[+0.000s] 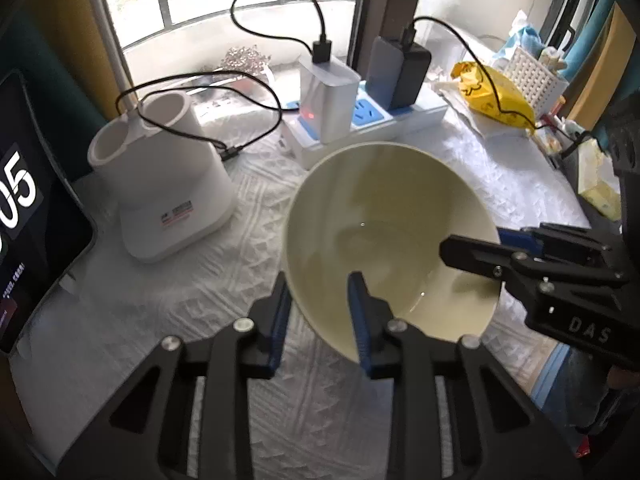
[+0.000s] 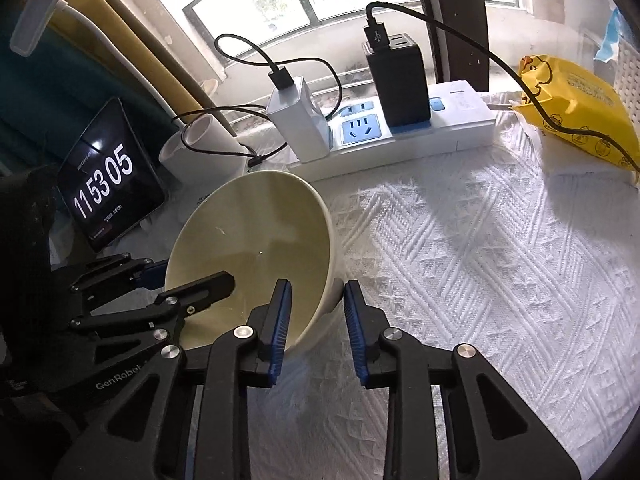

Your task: Organize plates and bowls

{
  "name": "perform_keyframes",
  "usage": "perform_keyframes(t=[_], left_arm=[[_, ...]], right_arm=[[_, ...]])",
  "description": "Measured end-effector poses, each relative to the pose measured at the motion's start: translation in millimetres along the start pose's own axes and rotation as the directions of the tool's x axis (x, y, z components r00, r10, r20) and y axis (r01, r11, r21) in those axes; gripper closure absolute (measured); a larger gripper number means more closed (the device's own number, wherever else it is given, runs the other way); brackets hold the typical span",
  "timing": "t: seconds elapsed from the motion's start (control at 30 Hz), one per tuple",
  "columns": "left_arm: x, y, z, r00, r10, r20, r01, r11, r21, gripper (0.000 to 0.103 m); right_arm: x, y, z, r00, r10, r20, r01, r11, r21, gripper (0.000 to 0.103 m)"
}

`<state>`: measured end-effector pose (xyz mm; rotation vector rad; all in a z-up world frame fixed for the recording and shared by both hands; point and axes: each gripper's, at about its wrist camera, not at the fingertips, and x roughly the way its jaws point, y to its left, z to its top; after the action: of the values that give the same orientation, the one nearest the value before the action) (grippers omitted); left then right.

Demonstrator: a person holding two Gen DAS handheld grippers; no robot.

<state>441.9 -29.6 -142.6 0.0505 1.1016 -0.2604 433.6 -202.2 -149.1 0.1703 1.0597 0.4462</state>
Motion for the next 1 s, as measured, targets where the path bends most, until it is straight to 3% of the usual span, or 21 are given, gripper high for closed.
perform_keyframes(t=[0.23,0.5,1.0], left_arm=[[-18,-4,-2,0.998,0.025,0.054,-0.026,1.0,0.007,0.074],[-53,-17,-8,0.985,0.049,0.163,-0.055,0.998,0.029,0.074],[-128,-29,-36,0.958,0.041,0.283,-0.052,0.998,0.032,0.074]], right_arm=[[-11,4,-6,1.0,-0.01,0.016,0.01,1.0,-0.007,0.084],[-38,13,-11,0.997,-0.01,0.077,0.011,1.0,-0.012,0.086],[-111,47,-23,0.983,-0.009,0.186,0.021,0.998,-0.063,0.087]])
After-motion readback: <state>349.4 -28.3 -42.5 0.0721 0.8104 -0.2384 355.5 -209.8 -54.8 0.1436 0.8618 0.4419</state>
